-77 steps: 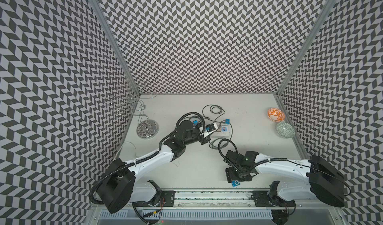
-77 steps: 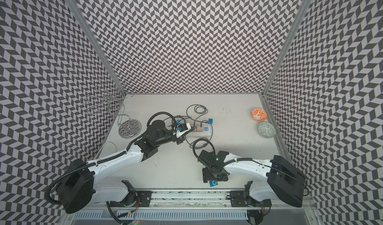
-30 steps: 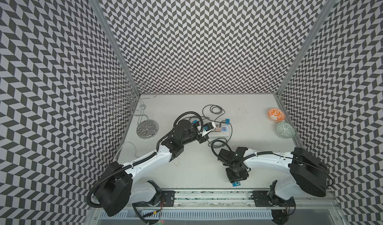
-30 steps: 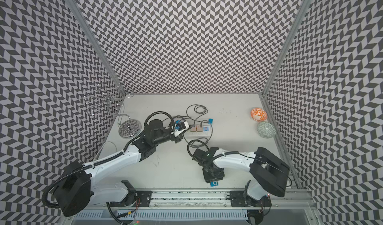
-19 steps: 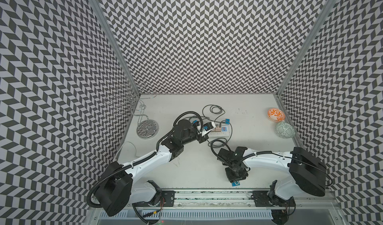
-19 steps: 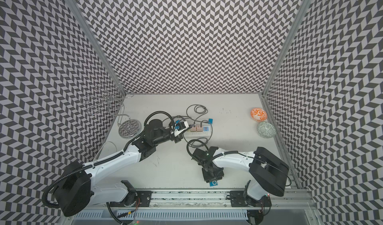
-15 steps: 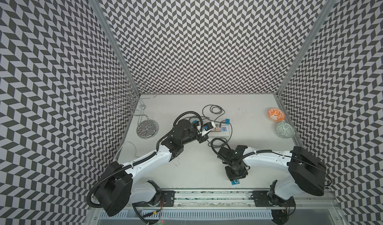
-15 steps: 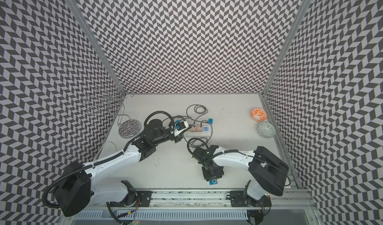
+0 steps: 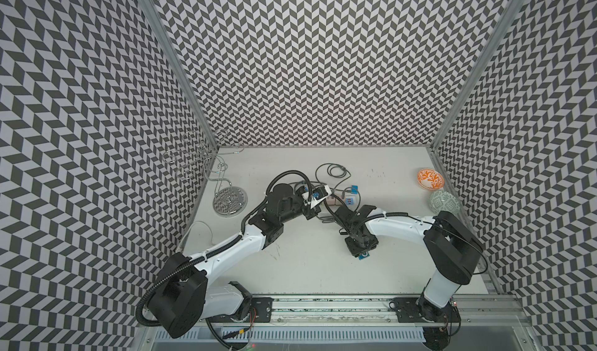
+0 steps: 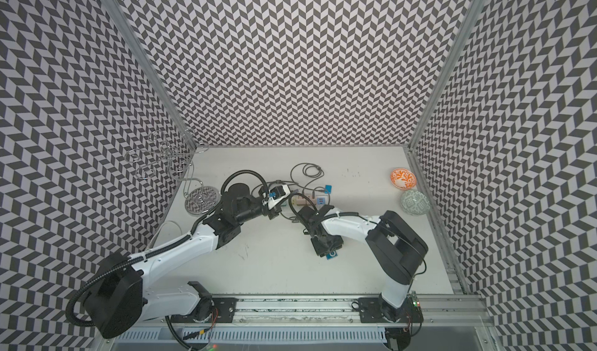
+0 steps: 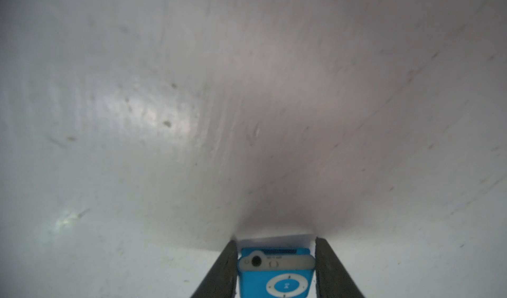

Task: Charge mp3
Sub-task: Move the mp3 player to the center of the board.

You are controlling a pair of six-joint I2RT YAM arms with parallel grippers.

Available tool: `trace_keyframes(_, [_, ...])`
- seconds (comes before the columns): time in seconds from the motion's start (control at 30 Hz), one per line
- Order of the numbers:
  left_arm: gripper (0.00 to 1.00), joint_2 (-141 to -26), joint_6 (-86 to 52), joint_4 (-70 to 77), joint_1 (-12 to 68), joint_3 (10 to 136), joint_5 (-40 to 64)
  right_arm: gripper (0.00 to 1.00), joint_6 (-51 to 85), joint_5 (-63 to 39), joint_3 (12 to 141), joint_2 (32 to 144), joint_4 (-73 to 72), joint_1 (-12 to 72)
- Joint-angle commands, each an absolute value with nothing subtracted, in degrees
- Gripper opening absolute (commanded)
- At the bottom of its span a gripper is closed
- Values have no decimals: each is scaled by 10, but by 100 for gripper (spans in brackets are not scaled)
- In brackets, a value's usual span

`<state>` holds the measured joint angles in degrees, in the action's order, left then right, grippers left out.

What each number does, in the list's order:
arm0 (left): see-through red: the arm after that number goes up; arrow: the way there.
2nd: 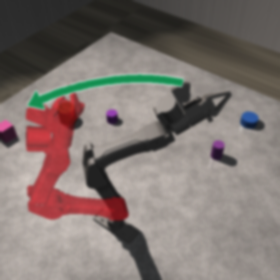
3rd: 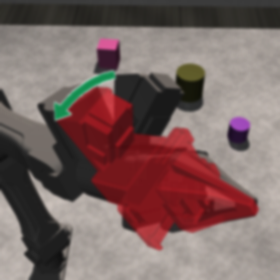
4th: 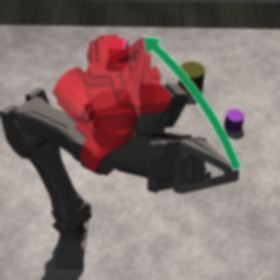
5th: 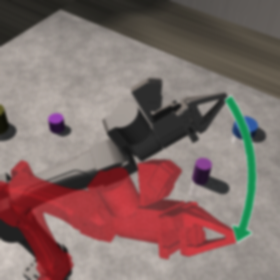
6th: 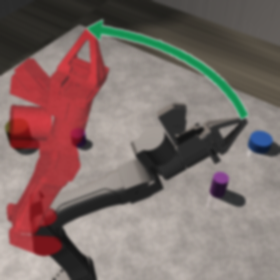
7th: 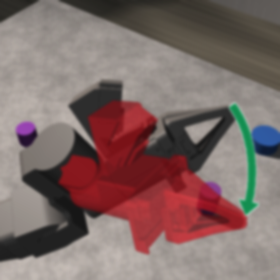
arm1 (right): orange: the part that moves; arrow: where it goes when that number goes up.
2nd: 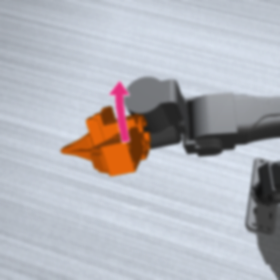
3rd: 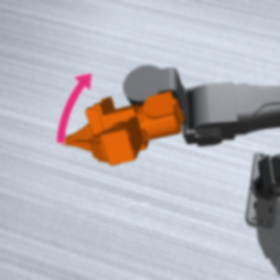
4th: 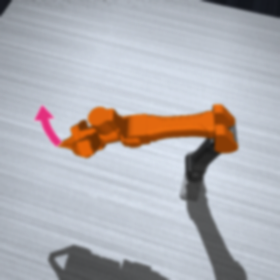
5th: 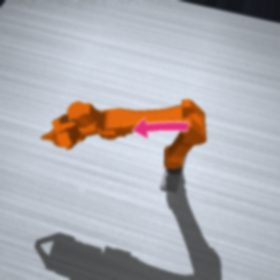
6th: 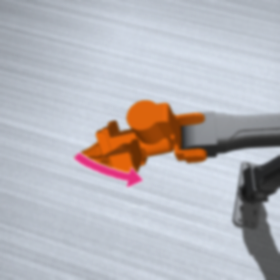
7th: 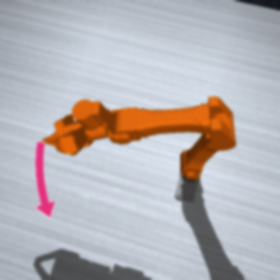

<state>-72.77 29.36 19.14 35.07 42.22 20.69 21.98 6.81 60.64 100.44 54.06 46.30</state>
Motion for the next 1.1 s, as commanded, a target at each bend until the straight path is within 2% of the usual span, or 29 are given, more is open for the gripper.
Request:
trace_keyframes(0.0, [2,-737,302,185,339,447,212,46,168,111,611,1026,527,435])
trace_keyframes(0.1, [2,-746,302,185,337,456,217,52,159,101,615,1024,517,417])
trace_keyframes(0.2, [2,-754,301,185,337,463,222,70,160,105,625,1021,519,413])
trace_keyframes(0.37, [2,-755,297,188,337,468,228,86,201,78,640,991,520,413])
trace_keyframes(0.5, [2,-749,292,188,337,466,233,87,276,49,636,947,530,413])
trace_keyframes(0.77, [2,-738,289,189,336,456,225,87,409,-69,514,824,461,412])
trace_keyframes(1.07, [2,-738,282,191,336,455,229,88,454,-114,437,806,367,397])
